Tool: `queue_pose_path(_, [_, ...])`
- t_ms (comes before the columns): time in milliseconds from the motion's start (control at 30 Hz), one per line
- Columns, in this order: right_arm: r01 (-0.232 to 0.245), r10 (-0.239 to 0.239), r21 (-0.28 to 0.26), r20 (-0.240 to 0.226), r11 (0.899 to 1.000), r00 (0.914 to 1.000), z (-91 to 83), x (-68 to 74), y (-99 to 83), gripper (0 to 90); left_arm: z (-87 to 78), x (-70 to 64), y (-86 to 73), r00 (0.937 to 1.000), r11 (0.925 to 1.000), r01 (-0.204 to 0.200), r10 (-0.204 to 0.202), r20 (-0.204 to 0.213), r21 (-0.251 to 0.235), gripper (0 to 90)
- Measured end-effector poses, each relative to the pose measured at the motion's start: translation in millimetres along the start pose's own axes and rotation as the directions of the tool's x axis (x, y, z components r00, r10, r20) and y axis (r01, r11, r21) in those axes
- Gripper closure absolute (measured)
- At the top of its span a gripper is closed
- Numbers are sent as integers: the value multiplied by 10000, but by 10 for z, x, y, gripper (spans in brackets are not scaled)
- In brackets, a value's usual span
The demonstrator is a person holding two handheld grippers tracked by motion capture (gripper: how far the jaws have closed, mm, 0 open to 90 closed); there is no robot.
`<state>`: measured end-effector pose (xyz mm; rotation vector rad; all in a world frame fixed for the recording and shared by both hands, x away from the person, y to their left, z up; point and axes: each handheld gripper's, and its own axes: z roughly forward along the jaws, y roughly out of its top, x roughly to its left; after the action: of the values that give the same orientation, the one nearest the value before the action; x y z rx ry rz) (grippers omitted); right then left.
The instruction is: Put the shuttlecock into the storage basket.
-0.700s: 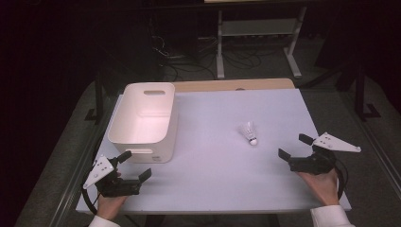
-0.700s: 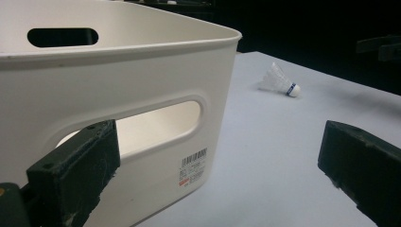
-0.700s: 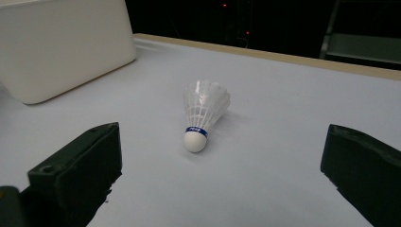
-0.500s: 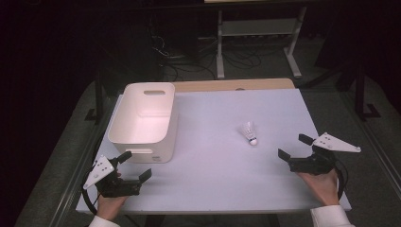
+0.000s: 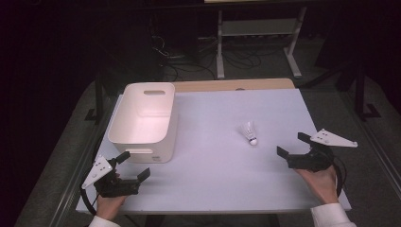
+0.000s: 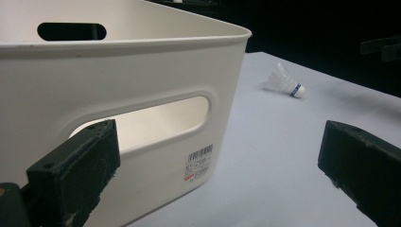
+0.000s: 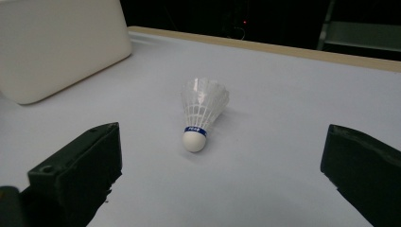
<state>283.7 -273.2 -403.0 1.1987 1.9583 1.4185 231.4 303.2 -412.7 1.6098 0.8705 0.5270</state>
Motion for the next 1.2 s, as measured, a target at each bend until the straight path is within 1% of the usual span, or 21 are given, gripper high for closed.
queue_pose_path(67, [-82, 82, 4, -62, 10000, 9999, 10, -6, 12, 0, 5, 13, -2, 10000, 9999, 93, -92, 38, -47, 0])
queue_pose_path(100, [-19, 20, 181, -28, 9998, 10000, 39, -5, 36, 0, 11, 26, -3, 9998, 9998, 204, -204, 90, -18, 0])
queue_pose_path(133, [43, -42, 306, -13, 9995, 10000, 56, 0, 49, 0, 7, 32, 0, 9998, 9998, 189, -190, 51, 17, 0])
queue_pose_path(167, [113, -112, 352, -37, 9993, 9999, 77, 6, 62, 0, -10, 25, 7, 9999, 9998, 141, -141, -37, -132, 0])
queue_pose_path(200, [150, -147, 440, -70, 9989, 9999, 96, 19, 74, 0, -17, 30, 7, 9999, 9999, 86, -87, -76, -130, 0])
queue_pose_path(333, [481, -468, 859, -168, 9951, 9988, 193, 78, 136, 0, -4, 39, 6, 9999, 9999, 102, -103, -48, -69, 0])
queue_pose_path(467, [662, -645, 1074, -196, 9920, 9977, 270, 121, 186, 0, -5, 28, 9, 10000, 9999, 77, -77, -10, -89, 0])
queue_pose_path(500, [837, -817, 1300, -207, 9880, 9964, 326, 145, 223, 0, -11, 29, 12, 10000, 10000, 44, -44, -24, 0, 0])
queue_pose_path(533, [865, -840, 1383, -236, 9866, 9962, 349, 153, 245, 0, -9, 30, 11, 10000, 10000, 75, -75, -20, -33, 0])
queue_pose_path(633, [861, -830, 1429, -280, 9860, 9962, 382, 166, 294, 0, -10, 33, 11, 10000, 10000, 87, -87, -46, -36, 0])
queue_pose_path(667, [942, -906, 1450, -317, 9849, 9954, 404, 173, 345, 0, -11, 32, 11, 9999, 9998, 139, -139, -45, -104, 0])
queue_pose_path(700, [937, -891, 1516, -367, 9840, 9953, 410, 181, 371, 0, -24, 43, 13, 10000, 9999, 82, -82, -41, -91, 0])
queue_pose_path(733, [1001, -952, 1516, -393, 9834, 9947, 419, 190, 396, 0, -27, 48, 13, 9998, 9994, 208, -210, -56, -261, 0])
queue_pose_path(833, [1030, -964, 1659, -478, 9807, 9942, 436, 211, 446, 0, -30, 53, 14, 9997, 9995, 214, -216, -72, -240, 0])
queue_pose_path(900, [953, -844, 1916, -641, 9768, 9944, 470, 207, 499, 0, -17, 33, 14, 9993, 9988, 356, -358, -43, -350, 0])
queue_pose_path(967, [876, -725, 2132, -774, 9731, 9944, 506, 183, 517, 0, -13, 28, 14, 9996, 9993, 288, -289, -16, -257, 0])
queue_pose_path(1000, [876, -725, 2132, -774, 9731, 9944, 506, 183, 517, 0, -18, 37, 14, 9999, 9998, 141, -141, -42, -121, 0])
queue_pose_path(1033, [697, -513, 2438, -808, 9673, 9954, 547, 165, 524, 0, -13, 34, 14, 9998, 9997, 173, -173, -31, -157, 0])
queue_pose_path(1133, [594, -373, 2745, -851, 9597, 9957, 623, 138, 526, 0, -9, 33, 14, 9998, 9996, 215, -216, -13, -186, 0])
queue_pose_path(1167, [594, -373, 2745, -851, 9597, 9957, 623, 138, 526, 0, -9, 33, 14, 9998, 9996, 215, -216, -13, -186, 0])
queue_pose_path(1200, [546, -319, 2879, -828, 9561, 9961, 647, 130, 528, 0, -5, 31, 12, 9998, 9996, 220, -220, -6, -199, 0])
